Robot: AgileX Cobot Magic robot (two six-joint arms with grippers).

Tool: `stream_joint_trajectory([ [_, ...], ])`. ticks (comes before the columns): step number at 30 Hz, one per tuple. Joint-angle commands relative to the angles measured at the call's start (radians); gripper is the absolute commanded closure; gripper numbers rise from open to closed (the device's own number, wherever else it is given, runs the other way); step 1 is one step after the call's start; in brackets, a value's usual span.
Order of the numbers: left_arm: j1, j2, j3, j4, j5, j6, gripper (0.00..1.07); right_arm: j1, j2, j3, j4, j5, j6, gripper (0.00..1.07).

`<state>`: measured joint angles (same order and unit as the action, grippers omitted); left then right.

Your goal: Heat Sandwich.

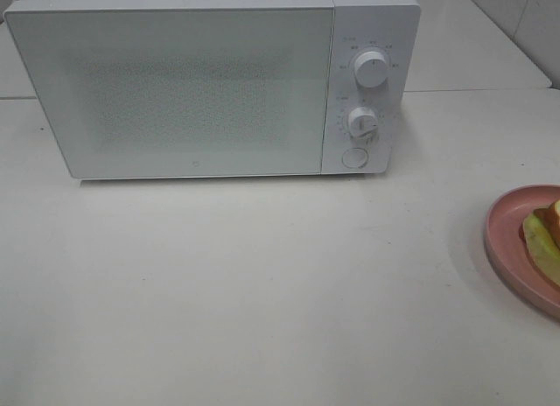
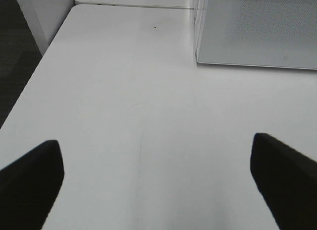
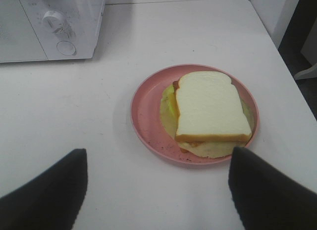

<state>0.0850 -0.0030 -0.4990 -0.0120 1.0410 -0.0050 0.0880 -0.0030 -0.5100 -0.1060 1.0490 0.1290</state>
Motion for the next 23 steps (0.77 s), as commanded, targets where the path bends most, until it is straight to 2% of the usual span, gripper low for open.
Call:
stream_joint_trajectory([
  [1, -0.005, -0.027, 0.004, -0.003, -0.006, -0.008, 0.1, -0.008, -0.025, 0.001, -0.005, -0.009, -0.001, 0.32],
  [23, -0.005, -0.027, 0.004, -0.003, -0.006, -0.008, 0.1, -0.008, -0.025, 0.001, -0.005, -0.009, -0.001, 0.32],
])
